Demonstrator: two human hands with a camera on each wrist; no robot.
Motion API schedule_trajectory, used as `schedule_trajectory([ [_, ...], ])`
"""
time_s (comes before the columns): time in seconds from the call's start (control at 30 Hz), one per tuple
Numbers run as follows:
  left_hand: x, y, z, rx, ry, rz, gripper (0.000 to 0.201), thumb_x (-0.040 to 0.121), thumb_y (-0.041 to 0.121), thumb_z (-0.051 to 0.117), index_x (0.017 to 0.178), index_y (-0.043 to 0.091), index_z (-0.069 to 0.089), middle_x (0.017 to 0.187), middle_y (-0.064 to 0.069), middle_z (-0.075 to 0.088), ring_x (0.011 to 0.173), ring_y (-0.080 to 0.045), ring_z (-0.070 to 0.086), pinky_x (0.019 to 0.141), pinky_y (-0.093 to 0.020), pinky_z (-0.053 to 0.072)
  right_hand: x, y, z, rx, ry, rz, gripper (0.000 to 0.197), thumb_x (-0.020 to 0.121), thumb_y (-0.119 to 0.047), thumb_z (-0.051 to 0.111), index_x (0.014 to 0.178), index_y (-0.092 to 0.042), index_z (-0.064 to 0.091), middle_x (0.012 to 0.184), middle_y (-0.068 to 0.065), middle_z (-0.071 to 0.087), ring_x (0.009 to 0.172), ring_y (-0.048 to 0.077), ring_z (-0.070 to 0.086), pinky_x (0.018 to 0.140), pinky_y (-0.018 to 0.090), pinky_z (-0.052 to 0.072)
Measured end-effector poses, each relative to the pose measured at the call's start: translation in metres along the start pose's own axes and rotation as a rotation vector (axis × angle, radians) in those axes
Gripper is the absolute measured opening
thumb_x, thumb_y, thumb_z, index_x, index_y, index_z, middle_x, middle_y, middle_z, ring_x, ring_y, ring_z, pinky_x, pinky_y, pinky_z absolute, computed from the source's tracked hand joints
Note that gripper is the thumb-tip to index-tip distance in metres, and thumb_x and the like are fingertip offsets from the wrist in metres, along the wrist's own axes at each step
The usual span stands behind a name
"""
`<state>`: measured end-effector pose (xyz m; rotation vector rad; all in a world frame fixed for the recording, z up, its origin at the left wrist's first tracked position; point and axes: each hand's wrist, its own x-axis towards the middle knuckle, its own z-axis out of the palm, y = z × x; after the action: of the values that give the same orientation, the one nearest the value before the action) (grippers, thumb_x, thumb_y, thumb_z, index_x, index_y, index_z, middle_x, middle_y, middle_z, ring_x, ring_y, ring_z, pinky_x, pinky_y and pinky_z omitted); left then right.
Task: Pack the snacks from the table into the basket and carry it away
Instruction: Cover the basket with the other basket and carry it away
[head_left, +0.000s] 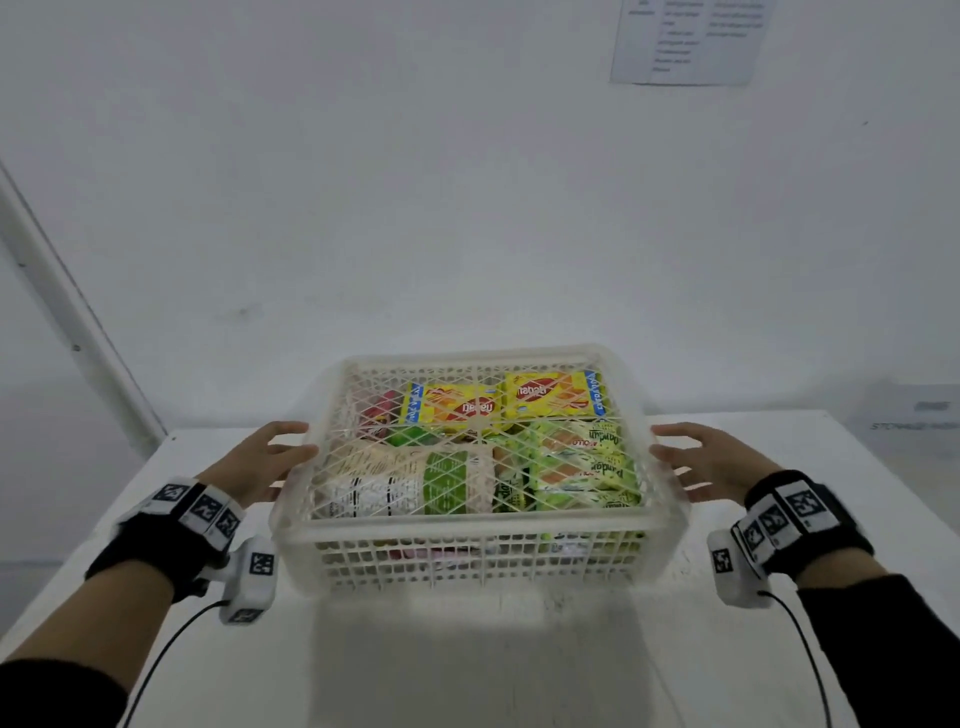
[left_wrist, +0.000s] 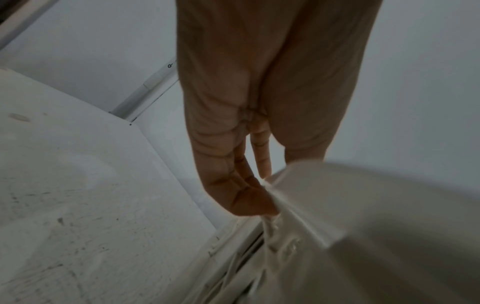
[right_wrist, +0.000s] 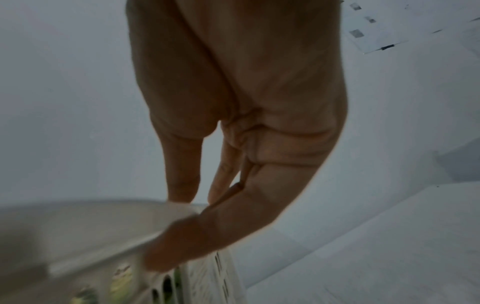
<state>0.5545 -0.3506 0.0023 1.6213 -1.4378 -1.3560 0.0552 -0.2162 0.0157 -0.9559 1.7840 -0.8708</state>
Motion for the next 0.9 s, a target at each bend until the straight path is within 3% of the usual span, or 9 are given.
schedule_trajectory([
  [0.13, 0.001, 0.009, 0.008, 0.0, -0.028, 0.016, 0.053, 0.095, 0.011, 0.055, 0.143, 0.024, 0.035, 0.117, -0.014, 0.058, 0.098, -0.026, 0.058, 0.075, -0.037, 0.047, 0.008, -0.008, -0.001, 0.054, -0.05, -0.015, 0.047, 0.093, -0.008, 0.058, 0.136, -0.017, 0.044, 0.108, 0.013, 0.061, 0.078, 0.025, 0.054, 0.068, 0.035, 0.048],
  [0.23, 0.005, 0.009, 0.012, 0.217, -0.002, 0.033, 0.052, 0.098, 0.017, 0.05, 0.146, 0.016, 0.031, 0.127, -0.013, 0.052, 0.1, -0.023, 0.053, 0.067, -0.029, 0.045, 0.016, -0.016, 0.012, 0.004, -0.033, 0.024, 0.051, 0.098, -0.035, 0.048, 0.143, -0.012, 0.037, 0.129, 0.012, 0.049, 0.101, 0.028, 0.051, 0.083, 0.04, 0.045],
  [0.3, 0.007, 0.011, 0.014, 0.342, 0.027, 0.032, 0.038, 0.099, 0.021, 0.046, 0.136, 0.011, 0.044, 0.112, -0.01, 0.057, 0.089, -0.02, 0.055, 0.061, -0.026, 0.044, 0.023, -0.02, 0.023, -0.199, 0.022, 0.026, 0.058, 0.101, -0.046, 0.032, 0.14, -0.003, 0.039, 0.135, 0.016, 0.048, 0.111, 0.03, 0.05, 0.089, 0.039, 0.044],
  [0.37, 0.004, 0.015, 0.017, 0.365, 0.012, 0.017, 0.021, 0.099, 0.021, 0.043, 0.107, 0.007, 0.057, 0.082, -0.004, 0.054, 0.066, -0.015, 0.05, 0.053, -0.022, 0.04, 0.026, -0.021, 0.031, -0.383, 0.072, -0.017, 0.058, 0.103, -0.042, 0.021, 0.131, 0.002, 0.046, 0.129, 0.02, 0.052, 0.106, 0.029, 0.051, 0.094, 0.036, 0.043],
  [0.43, 0.0, 0.015, 0.016, 0.329, -0.014, 0.002, 0.018, 0.1, 0.02, 0.044, 0.095, 0.009, 0.058, 0.075, -0.003, 0.051, 0.059, -0.014, 0.047, 0.047, -0.02, 0.039, 0.028, -0.021, 0.035, -0.417, 0.086, -0.039, 0.054, 0.104, -0.039, 0.02, 0.121, 0.003, 0.05, 0.119, 0.018, 0.054, 0.1, 0.027, 0.051, 0.089, 0.033, 0.04],
  [0.53, -0.003, 0.01, 0.01, 0.218, -0.037, 0.006, 0.019, 0.098, 0.021, 0.05, 0.111, 0.008, 0.055, 0.09, -0.008, 0.06, 0.072, -0.018, 0.057, 0.054, -0.023, 0.046, 0.028, -0.018, 0.038, -0.417, 0.142, -0.058, 0.042, 0.104, -0.035, 0.024, 0.105, -0.003, 0.051, 0.109, 0.016, 0.056, 0.093, 0.025, 0.051, 0.083, 0.03, 0.037],
  [0.7, -0.007, 0.014, 0.01, 0.054, -0.002, 0.108, 0.021, 0.096, 0.016, 0.054, 0.109, 0.0, 0.058, 0.101, -0.018, 0.067, 0.082, -0.025, 0.063, 0.066, -0.03, 0.055, 0.014, -0.011, 0.031, -0.379, 0.193, -0.096, 0.041, 0.104, -0.037, 0.027, 0.088, -0.009, 0.052, 0.084, 0.006, 0.056, 0.072, 0.013, 0.051, 0.059, 0.024, 0.035],
  [0.77, -0.016, 0.021, 0.014, 0.023, -0.008, 0.165, 0.018, 0.095, 0.012, 0.054, 0.105, -0.003, 0.059, 0.093, -0.015, 0.066, 0.075, -0.02, 0.063, 0.059, -0.025, 0.054, 0.002, -0.003, 0.02, -0.398, 0.219, -0.13, 0.043, 0.103, -0.039, 0.027, 0.076, -0.012, 0.046, 0.074, 0.004, 0.05, 0.066, 0.016, 0.047, 0.057, 0.027, 0.035],
  [0.9, -0.032, 0.037, 0.043, 0.132, 0.017, 0.241, 0.015, 0.094, 0.009, 0.057, 0.106, 0.002, 0.059, 0.094, -0.009, 0.064, 0.08, -0.017, 0.058, 0.069, -0.026, 0.046, -0.033, 0.021, -0.013, -0.357, 0.318, -0.182, 0.047, 0.102, -0.04, 0.03, 0.073, -0.005, 0.042, 0.076, 0.006, 0.042, 0.073, 0.023, 0.045, 0.061, 0.031, 0.033],
])
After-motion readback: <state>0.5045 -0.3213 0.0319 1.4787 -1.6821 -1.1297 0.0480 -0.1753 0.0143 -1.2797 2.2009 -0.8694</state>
